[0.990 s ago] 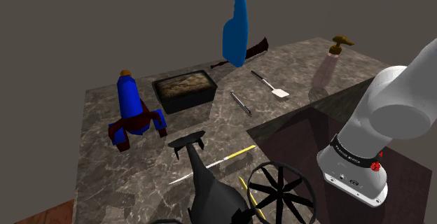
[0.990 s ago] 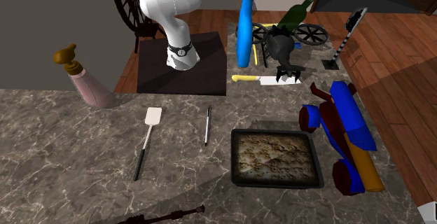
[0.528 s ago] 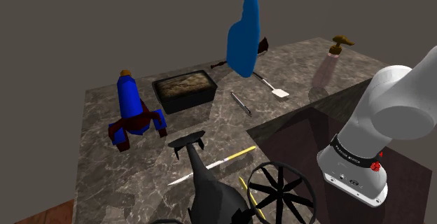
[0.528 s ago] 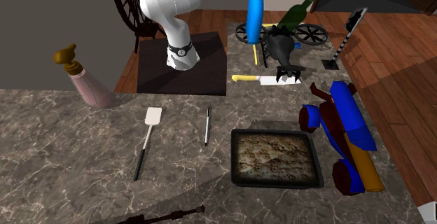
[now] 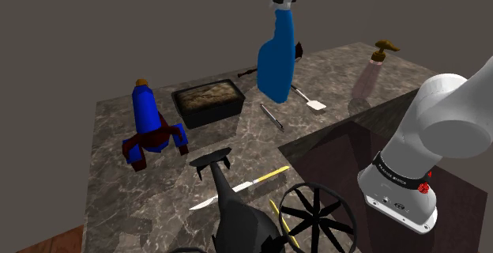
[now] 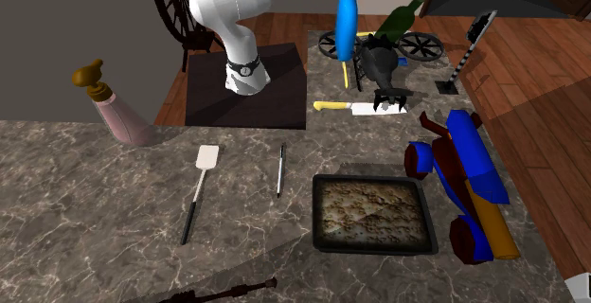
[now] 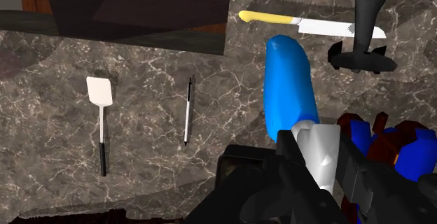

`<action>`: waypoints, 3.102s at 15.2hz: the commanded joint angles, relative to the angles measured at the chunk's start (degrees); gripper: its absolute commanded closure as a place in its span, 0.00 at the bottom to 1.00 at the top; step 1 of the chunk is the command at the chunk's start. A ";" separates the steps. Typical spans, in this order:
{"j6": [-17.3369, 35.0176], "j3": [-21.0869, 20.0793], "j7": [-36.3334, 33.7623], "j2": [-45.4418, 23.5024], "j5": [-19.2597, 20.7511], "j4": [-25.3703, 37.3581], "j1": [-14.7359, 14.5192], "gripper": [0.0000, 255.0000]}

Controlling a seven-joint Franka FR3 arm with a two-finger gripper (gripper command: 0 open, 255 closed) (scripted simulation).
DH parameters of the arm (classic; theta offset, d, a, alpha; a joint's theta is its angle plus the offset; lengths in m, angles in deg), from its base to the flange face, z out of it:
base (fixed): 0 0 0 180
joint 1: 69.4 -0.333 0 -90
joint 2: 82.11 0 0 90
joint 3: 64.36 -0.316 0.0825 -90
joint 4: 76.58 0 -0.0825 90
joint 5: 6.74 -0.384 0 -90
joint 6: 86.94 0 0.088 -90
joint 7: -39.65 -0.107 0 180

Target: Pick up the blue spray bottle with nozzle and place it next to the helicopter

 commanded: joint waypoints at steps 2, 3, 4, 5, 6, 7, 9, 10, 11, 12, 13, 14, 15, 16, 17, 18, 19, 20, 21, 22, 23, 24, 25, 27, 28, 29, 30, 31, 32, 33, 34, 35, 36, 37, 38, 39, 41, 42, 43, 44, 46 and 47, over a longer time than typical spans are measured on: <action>2.54 0.04 0.31 1.23 -0.26 -3.72 -0.14 1.00; 3.30 0.04 0.39 1.59 -0.34 -4.83 -0.18 1.00; 4.06 0.03 0.47 1.93 -0.42 -5.92 -0.23 1.00; 4.81 0.02 0.54 2.26 -0.49 -7.00 -0.27 1.00; 5.56 0.01 0.62 2.57 -0.57 -8.06 -0.32 1.00; 6.31 -0.01 0.69 2.87 -0.65 -9.11 -0.37 1.00; 7.80 -0.06 0.81 3.44 -0.80 -11.15 -0.46 1.00; 8.55 -0.09 0.88 3.70 -0.88 -12.16 -0.51 1.00; 9.29 -0.13 0.93 3.95 -0.95 -13.15 -0.56 1.00; 10.03 -0.17 0.99 4.19 -1.03 -14.12 -0.60 1.00; 10.77 -0.21 1.04 4.42 -1.10 -15.09 -0.65 1.00; 11.51 -0.25 1.10 4.63 -1.18 -16.04 -0.69 1.00; 12.25 -0.30 1.15 4.83 -1.25 -16.98 -0.74 1.00; 12.99 -0.35 1.19 5.02 -1.33 -17.91 -0.79 1.00; 13.73 -0.40 1.24 5.20 -1.40 -18.82 -0.83 1.00; 14.48 -0.46 1.28 5.37 -1.48 -19.72 -0.88 1.00; 15.22 -0.52 1.33 5.52 -1.55 -20.62 -0.92 1.00; 15.96 -0.58 1.37 5.66 -1.62 -21.50 -0.96 1.00; 16.70 -0.65 1.40 5.79 -1.70 -22.37 -1.01 1.00; 17.45 -0.72 1.44 5.91 -1.77 -23.23 -1.05 1.00; 18.19 -0.79 1.48 6.01 -1.85 -24.07 -1.09 1.00; 18.94 -0.87 1.51 6.10 -1.92 -24.91 -1.13 1.00; 19.69 -0.94 1.54 6.18 -2.00 -25.74 -1.17 1.00; 21.20 -1.11 1.60 6.30 -2.15 -27.36 -1.26 1.00; 21.95 -1.19 1.63 6.34 -2.22 -28.16 -1.30 1.00; 22.71 -1.28 1.65 6.37 -2.30 -28.94 -1.34 1.00; 23.47 -1.37 1.68 6.39 -2.37 -29.72 -1.37 1.00; 24.24 -1.46 1.70 6.39 -2.44 -30.48 -1.41 1.00; 25.00 -1.56 1.72 6.38 -2.52 -31.24 -1.45 1.00; 25.78 -1.66 1.74 6.35 -2.59 -31.98 -1.48 1.00; 26.55 -1.76 1.76 6.31 -2.66 -32.72 -1.52 1.00; 27.33 -1.87 1.77 6.26 -2.74 -33.44 -1.55 1.00; 28.11 -1.97 1.79 6.19 -2.81 -34.16 -1.58 1.00; 28.90 -2.08 1.80 6.11 -2.88 -34.86 -1.61 1.00; 29.69 -2.19 1.81 6.01 -2.95 -35.55 -1.64 1.00; 30.48 -2.31 1.82 5.90 -3.02 -36.24 -1.67 1.00; 32.08 -2.55 1.84 5.64 -3.16 -37.58 -1.72 1.00; 32.89 -2.67 1.84 5.48 -3.23 -38.23 -1.75 1.00; 33.71 -2.79 1.84 5.31 -3.30 -38.87 -1.77 1.00; 34.52 -2.92 1.85 5.12 -3.36 -39.51 -1.79 1.00; 36.18 -3.18 1.84 4.70 -3.49 -40.74 -1.83 1.00; 37.01 -3.31 1.84 4.46 -3.54 -41.34 -1.84 1.00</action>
